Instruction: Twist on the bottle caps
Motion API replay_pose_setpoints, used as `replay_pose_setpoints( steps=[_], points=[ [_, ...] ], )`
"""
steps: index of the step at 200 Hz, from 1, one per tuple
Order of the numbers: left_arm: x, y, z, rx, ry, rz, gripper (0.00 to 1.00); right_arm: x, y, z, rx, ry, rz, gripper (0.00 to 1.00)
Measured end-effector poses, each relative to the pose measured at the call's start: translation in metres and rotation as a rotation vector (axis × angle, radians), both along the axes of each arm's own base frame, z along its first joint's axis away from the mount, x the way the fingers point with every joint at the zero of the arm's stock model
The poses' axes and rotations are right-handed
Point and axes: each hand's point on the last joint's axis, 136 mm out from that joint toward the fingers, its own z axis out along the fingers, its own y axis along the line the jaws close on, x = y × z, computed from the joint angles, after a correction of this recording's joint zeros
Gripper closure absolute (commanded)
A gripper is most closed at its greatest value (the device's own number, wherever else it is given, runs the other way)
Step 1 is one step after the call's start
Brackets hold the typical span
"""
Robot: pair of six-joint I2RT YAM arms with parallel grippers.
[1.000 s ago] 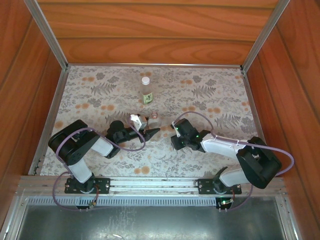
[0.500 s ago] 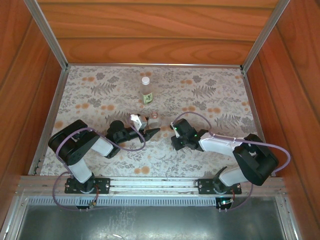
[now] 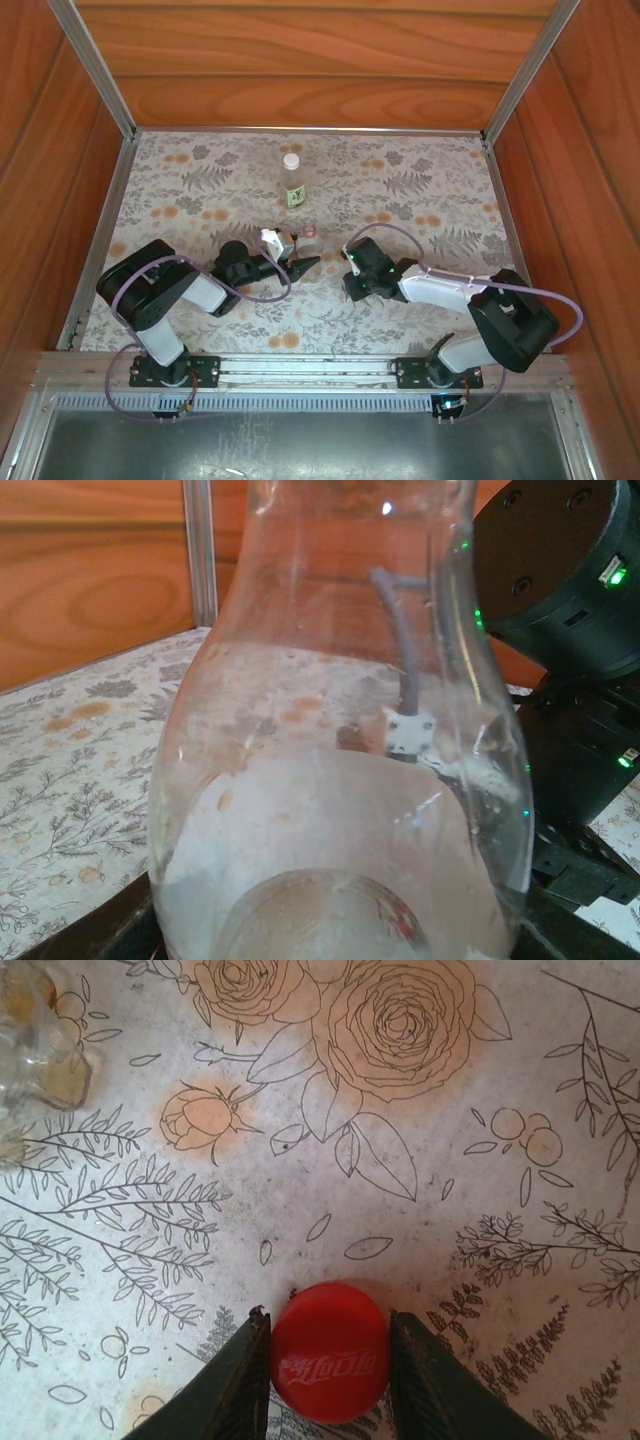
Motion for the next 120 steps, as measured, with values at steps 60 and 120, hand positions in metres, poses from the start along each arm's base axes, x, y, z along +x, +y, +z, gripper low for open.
replay_pose_setpoints(
  steps=[60, 120],
  points=[
    [-0.001, 0.0, 0.0, 0.005, -0.012, -0.005, 0.4, 0.006, 0.006, 0.04, 0.043, -0.042, -0.001, 0.66],
    [0.0, -0.003, -0.001, 0.008, -0.021, -0.016, 0.4, 0.019, 0.019, 0.12, 0.088, -0.097, 0.01, 0.64]
  ],
)
